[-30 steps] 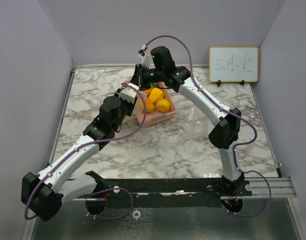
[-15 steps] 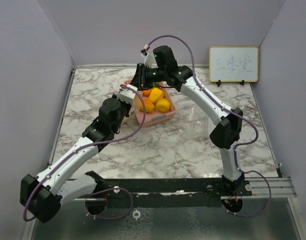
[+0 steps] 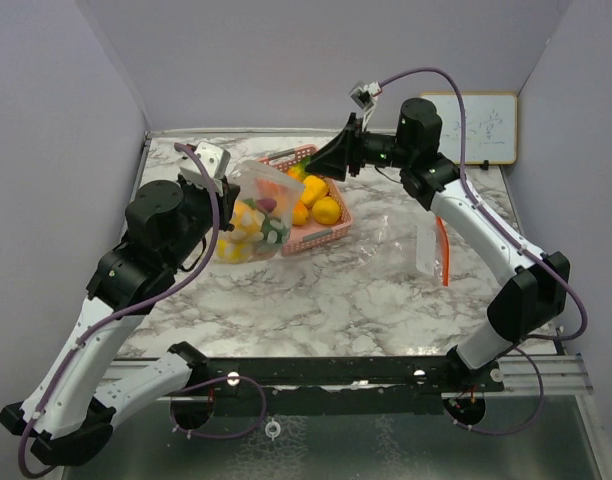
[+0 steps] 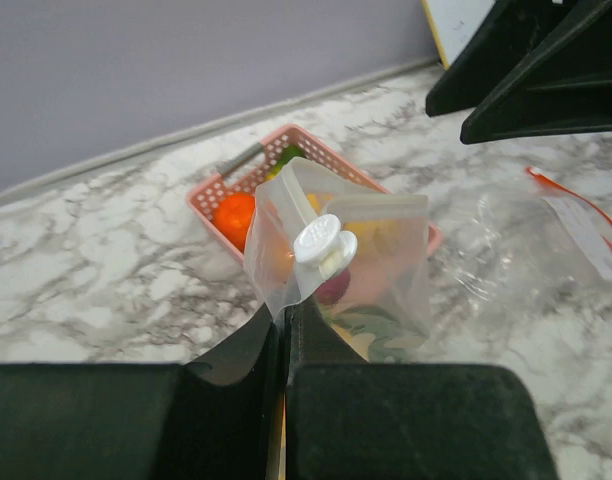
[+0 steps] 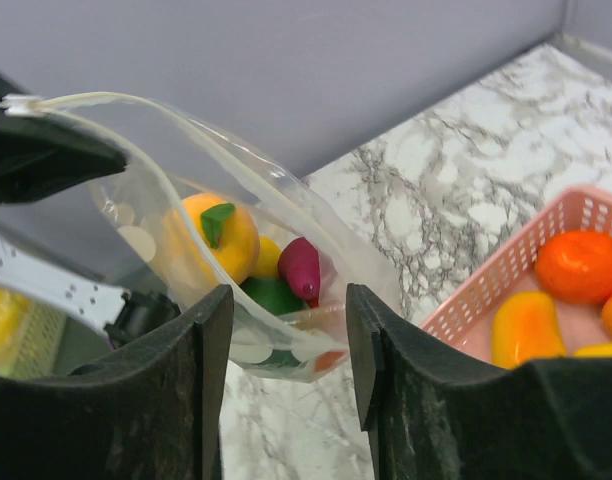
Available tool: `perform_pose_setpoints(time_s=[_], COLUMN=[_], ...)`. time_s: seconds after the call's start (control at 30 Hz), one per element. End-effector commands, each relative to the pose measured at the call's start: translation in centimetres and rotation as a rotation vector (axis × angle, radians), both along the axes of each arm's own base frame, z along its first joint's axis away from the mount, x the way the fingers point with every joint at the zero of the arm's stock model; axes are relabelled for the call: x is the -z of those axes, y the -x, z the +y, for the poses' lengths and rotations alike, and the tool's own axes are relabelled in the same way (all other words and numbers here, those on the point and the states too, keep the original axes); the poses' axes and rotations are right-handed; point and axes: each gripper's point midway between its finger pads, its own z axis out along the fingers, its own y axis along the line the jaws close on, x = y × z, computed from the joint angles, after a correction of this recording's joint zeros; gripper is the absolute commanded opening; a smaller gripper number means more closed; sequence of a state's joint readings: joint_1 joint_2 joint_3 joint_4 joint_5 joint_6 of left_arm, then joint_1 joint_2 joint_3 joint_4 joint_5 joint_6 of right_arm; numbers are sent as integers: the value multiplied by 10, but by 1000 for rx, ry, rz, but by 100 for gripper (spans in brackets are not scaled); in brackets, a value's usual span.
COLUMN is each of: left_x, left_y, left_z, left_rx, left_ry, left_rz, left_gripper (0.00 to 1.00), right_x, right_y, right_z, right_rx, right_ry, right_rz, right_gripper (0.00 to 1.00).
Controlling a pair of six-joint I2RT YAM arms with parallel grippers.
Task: Place the food in the zip-top bag and seal the zipper
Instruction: Zip the zipper food storage bag at the center of the board.
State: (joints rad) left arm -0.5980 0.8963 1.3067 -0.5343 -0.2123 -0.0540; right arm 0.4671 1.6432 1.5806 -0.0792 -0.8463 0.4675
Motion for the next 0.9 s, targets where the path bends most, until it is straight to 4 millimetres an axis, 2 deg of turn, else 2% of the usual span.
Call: perform_pose_setpoints(time_s=[0.0,0.1,0.2,0.4,0.57,0.7,0.87], left_x=[34,47,64,103,121,127,129], left_y=[43,58,63,63,57,54,52], left_z=[-27,-44,-56,-79,-84,-86,-89], left_rx=[195,295,348,422,417,414,421], left_ry=[67,122,161,215,215,207,208], left_rz=[223,288,332,404,430,447,456], left_gripper=[0,0,0,0,0,0,0], right_x=[-41,-42,-41,-12,12,30,40], right_y=[44,58,79,110,118,120,125], right_z=[-2,2,11,37,34,26,24], right_rx=[-176,-234,-308,-405,-397,-360,-355], right_ry=[-71,-93,-128,-105,-49,6,28], right_rz=[-448,-510,-542,-536,-528,-516,-507], right_gripper=[51,52,52,52,52,52,51])
